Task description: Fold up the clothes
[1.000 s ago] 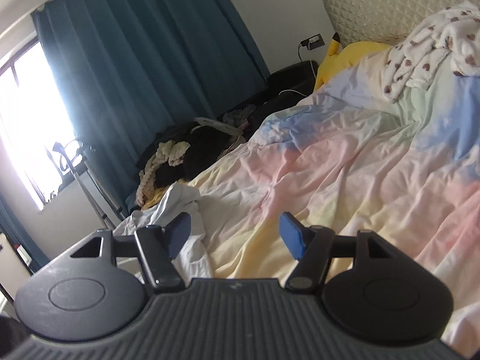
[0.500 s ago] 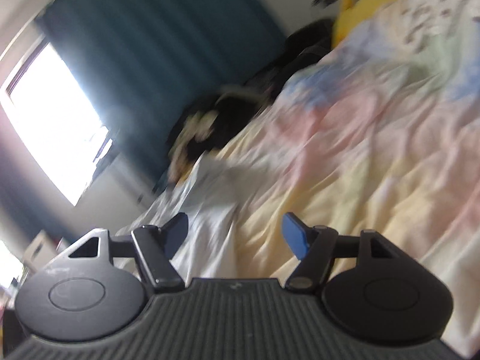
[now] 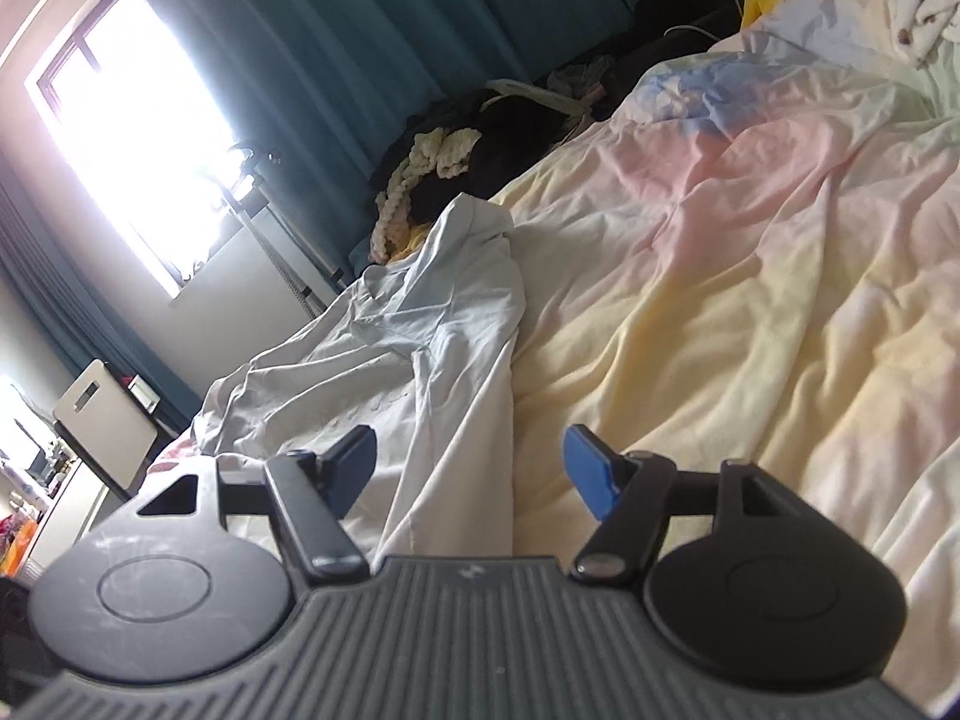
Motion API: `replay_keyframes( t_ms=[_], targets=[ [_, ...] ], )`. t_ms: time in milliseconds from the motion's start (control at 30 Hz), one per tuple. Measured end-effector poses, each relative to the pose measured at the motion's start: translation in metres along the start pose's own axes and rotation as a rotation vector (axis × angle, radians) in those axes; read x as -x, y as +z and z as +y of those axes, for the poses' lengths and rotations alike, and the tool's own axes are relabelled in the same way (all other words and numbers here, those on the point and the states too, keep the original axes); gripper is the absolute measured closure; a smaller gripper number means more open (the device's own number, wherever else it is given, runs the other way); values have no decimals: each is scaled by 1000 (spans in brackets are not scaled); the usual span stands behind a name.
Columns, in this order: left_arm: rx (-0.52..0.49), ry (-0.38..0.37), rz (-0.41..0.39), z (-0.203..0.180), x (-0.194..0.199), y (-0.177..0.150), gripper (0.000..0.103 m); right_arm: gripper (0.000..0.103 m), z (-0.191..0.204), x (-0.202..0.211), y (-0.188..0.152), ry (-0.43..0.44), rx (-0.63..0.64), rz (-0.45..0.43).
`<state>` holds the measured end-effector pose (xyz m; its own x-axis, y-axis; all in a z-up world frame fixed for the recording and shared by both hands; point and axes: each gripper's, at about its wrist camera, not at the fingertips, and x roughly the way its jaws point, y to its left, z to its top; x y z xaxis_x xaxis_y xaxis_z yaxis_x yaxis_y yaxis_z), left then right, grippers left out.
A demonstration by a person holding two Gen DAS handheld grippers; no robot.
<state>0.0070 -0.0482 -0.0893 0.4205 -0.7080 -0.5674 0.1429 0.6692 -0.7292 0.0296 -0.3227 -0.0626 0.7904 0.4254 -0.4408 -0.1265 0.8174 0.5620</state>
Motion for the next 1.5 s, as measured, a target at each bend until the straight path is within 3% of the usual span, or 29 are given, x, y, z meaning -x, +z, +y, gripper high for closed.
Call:
replay_keyframes(
  t_ms=[200, 233, 300, 367, 467, 533, 667, 767, 867, 900, 933, 1000, 1033, 1200, 1300, 1433, 1500],
  targets=[
    [-34, 9, 75, -8, -28, -21, 47, 33, -8, 0, 5, -9, -23, -20],
    [-33, 15, 85, -8, -31, -23, 73, 33, -8, 0, 5, -7, -19, -20],
    [-24, 11, 116, -6, -33, -24, 102, 33, -6, 1, 6, 20, -3, -26],
    [-17, -26, 126, -7, -25, -22, 102, 36, -1, 4, 7, 81, 23, -50],
    [24, -8, 146, -2, -10, -17, 102, 54, 17, 6, 5, 169, 118, -78],
    [56, 45, 174, 7, -4, -15, 102, 72, 30, -1, 0, 194, 187, -50],
    [30, 127, 191, 15, -7, -20, 102, 80, 53, -35, -18, 176, 296, 78],
    [-13, 160, 190, 10, -10, -22, 101, 80, 55, -72, -35, 116, 348, 207],
    [-16, 176, 195, 8, -7, -21, 94, 81, 50, -100, -51, 43, 380, 315],
    [-16, 188, 196, 7, -4, -20, 82, 80, 47, -104, -53, 41, 372, 323],
    [-23, 200, 194, 6, 0, -20, 62, 80, 45, -104, -52, 44, 356, 323],
    [-72, 196, 159, -2, 20, -19, 39, 80, 39, -101, -50, 56, 306, 316],
    [-99, 191, 138, -6, 30, -19, 34, 80, 38, -100, -49, 60, 283, 313],
    [-189, 214, 0, -17, 95, -2, 19, 80, 36, -99, -49, 55, 240, 309],
    [-205, 228, -158, -10, 142, 26, 15, 78, 41, -95, -47, 57, 241, 274],
    [-60, 234, -386, 42, 191, 85, 13, 78, 56, -88, -42, 80, 241, 178],
    [87, 233, -462, 85, 199, 115, 14, 78, 65, -89, -43, 107, 228, 142]
  ],
)
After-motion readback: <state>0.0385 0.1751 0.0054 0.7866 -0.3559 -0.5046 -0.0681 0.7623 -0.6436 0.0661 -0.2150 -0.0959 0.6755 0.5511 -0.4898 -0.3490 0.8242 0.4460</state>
